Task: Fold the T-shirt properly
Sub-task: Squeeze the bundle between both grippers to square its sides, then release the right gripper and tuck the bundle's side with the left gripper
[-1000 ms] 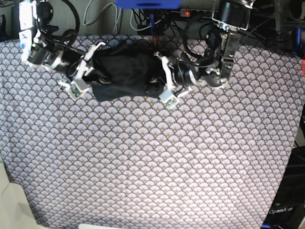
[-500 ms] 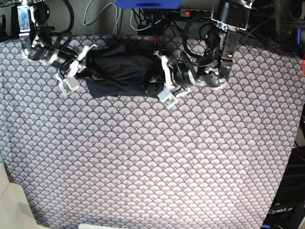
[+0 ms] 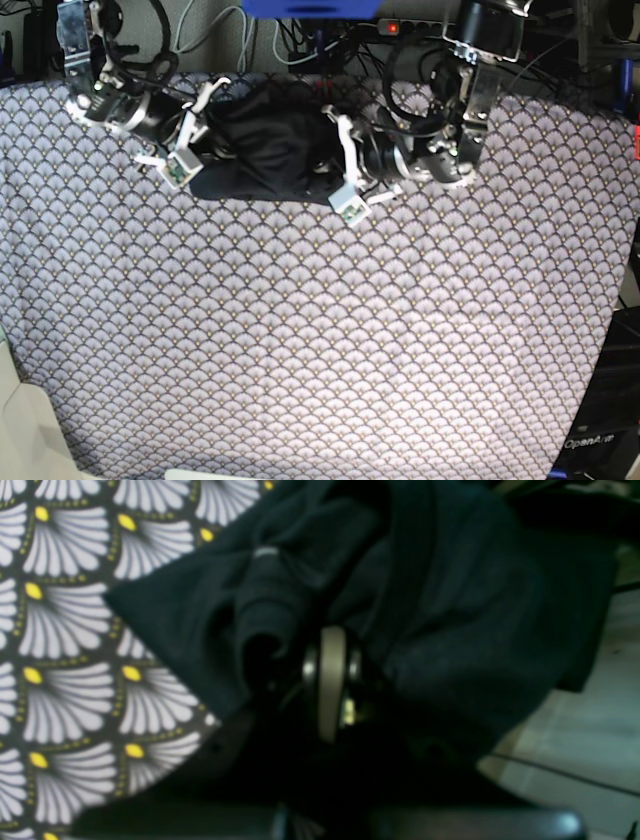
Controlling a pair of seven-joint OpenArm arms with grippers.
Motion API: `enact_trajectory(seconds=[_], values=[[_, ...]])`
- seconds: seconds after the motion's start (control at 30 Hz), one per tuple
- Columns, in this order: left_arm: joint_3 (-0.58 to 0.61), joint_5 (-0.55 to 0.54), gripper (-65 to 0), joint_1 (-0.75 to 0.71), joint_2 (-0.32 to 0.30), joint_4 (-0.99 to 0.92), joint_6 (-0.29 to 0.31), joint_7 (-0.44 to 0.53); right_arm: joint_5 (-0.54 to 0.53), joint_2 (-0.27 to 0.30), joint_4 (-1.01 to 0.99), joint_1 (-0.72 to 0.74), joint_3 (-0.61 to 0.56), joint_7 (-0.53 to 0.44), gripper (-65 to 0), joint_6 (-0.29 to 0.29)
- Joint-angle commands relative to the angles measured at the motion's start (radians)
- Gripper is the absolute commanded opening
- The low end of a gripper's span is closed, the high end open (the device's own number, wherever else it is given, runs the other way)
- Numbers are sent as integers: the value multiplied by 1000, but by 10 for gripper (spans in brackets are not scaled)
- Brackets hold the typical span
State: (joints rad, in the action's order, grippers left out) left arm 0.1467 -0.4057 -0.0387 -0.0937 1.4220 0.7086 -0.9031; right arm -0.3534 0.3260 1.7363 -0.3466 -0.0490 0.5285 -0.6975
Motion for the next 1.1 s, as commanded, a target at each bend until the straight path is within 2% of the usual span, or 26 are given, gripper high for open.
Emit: enact_trajectory(seconds=[0.0, 0.13, 0.3, 0.4, 0.7, 0.83, 0.9, 1.07], values=[[0, 43, -650, 4, -5, 26, -10, -35, -9, 15, 44, -6, 5, 9, -632, -1], [0, 43, -650, 24, -4, 64, -10, -40, -9, 46, 147, -2, 21, 77, -632, -1], [0, 43, -650, 33, -7, 89, -10, -40, -9, 83, 224, -2, 25, 86, -632, -1], [0, 43, -650, 33, -7, 129, -10, -40, -11, 86, 230, -2, 77, 115, -632, -1], [0, 41, -650, 27, -1, 296, -10, -41, -8, 88, 221, -18, 237, 117, -632, -1], [1, -3, -650, 10, -10, 362, -10, -170, -8, 84, 195, -56, 317, 112, -632, -1], [1, -8, -650, 3, -39, 376, -10, -232, -8, 83, 179, -70, 341, 111, -632, -1], [4, -9, -650, -74, -119, 385, -10, -251, -8, 83, 126, -76, 364, 107, -632, -1]])
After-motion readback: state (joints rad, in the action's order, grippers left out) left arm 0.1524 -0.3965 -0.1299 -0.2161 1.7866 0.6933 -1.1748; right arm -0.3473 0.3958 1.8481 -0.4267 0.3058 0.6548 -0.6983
